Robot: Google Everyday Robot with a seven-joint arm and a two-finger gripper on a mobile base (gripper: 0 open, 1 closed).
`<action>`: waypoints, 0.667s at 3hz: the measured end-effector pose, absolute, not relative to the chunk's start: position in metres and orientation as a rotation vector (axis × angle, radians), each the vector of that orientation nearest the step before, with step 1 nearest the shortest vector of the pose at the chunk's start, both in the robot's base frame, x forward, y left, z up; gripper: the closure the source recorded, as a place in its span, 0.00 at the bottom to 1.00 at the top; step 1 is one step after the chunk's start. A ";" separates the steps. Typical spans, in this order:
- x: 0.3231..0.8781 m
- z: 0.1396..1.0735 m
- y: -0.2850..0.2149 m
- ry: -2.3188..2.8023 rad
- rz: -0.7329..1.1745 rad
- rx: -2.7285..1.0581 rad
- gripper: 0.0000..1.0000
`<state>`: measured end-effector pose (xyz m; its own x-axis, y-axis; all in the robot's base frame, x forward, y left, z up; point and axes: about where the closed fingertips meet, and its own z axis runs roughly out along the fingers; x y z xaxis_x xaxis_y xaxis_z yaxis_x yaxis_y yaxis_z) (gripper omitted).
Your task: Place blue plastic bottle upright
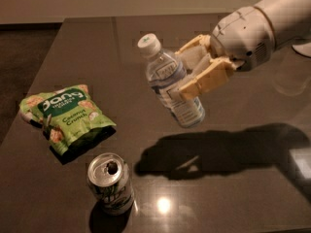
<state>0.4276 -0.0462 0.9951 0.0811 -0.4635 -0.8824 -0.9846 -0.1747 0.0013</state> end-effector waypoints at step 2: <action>0.429 0.984 -0.021 1.350 1.134 -1.562 1.00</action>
Offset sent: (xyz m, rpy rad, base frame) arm 0.0097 0.0325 -0.0209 0.2591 0.0410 -0.0703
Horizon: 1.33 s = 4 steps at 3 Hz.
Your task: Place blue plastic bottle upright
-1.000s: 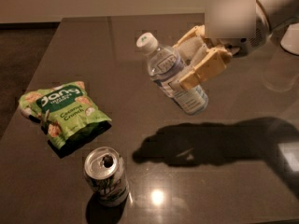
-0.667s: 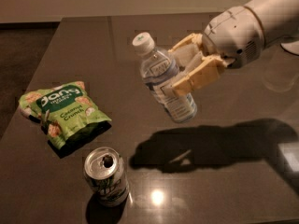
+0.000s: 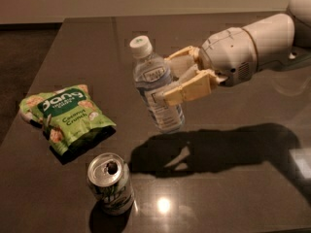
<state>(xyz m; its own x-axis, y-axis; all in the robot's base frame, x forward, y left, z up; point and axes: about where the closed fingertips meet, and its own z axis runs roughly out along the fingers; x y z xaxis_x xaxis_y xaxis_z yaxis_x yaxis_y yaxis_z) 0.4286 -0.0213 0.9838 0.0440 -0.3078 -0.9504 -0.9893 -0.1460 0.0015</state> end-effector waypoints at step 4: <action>0.476 0.945 -0.011 1.272 1.259 -1.293 1.00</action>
Offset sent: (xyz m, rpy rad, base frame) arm 0.0457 0.0097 -0.0394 0.2054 0.0795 -0.0975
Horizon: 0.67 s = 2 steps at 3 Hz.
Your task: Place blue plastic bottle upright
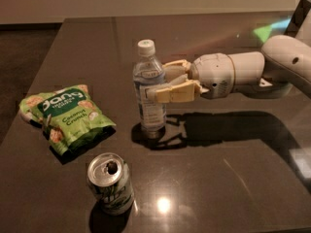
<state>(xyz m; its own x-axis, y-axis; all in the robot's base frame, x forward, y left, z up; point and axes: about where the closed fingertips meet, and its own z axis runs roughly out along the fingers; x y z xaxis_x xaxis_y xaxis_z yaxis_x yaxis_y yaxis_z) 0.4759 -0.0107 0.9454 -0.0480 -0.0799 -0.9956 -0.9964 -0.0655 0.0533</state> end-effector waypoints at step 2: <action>0.487 0.934 -0.017 1.189 1.281 -1.212 0.59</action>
Offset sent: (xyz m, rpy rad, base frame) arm 0.0155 -0.0141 -0.0192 0.1533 -0.0524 -0.0367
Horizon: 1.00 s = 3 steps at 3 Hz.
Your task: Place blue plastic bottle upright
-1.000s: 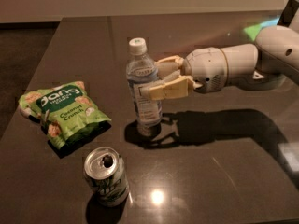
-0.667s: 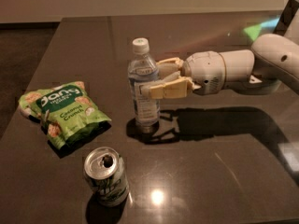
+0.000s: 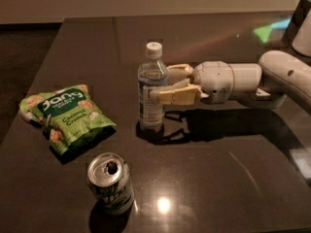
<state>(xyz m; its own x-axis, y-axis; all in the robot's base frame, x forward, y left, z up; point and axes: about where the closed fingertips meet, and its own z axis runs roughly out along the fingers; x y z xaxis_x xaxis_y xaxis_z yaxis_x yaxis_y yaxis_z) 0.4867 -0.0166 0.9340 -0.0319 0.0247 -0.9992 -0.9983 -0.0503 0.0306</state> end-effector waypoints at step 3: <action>0.488 0.934 -0.022 1.141 1.208 -1.287 0.00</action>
Offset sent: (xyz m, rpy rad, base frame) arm 0.0026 -0.0154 0.0000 -0.0901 -0.1577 0.0180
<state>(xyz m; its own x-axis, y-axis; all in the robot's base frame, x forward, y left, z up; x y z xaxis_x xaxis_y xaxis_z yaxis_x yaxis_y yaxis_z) 0.4879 -0.0216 0.9344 0.0583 -0.0054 -0.9983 -0.9964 -0.0624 -0.0578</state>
